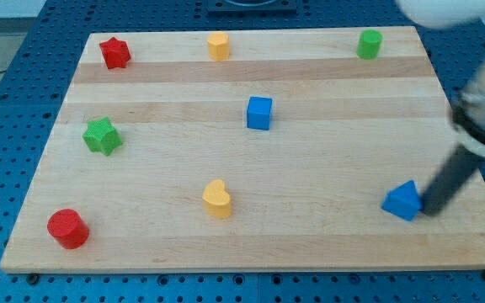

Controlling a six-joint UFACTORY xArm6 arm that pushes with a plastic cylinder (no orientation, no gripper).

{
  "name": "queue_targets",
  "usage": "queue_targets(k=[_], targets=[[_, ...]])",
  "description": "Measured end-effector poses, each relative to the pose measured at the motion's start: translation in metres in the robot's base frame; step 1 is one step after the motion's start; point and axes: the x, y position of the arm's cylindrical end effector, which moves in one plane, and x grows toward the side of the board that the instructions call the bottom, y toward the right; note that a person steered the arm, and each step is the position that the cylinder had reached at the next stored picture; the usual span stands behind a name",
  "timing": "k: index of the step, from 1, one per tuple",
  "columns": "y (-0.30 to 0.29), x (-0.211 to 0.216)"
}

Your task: Move the blue triangle diagonal top right to the yellow heart

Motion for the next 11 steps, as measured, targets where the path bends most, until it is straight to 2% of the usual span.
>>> queue_targets(k=[1,2,3,4,5,6,7,8,9,10,11], targets=[[-0.036,-0.03],[0.029,-0.037],[0.051,-0.005],[-0.033,0.044],[-0.102,0.027],[-0.086,0.023],[-0.076,0.041],[-0.015,0.001],[-0.024,-0.058],[-0.083,-0.088],[-0.087,-0.08]])
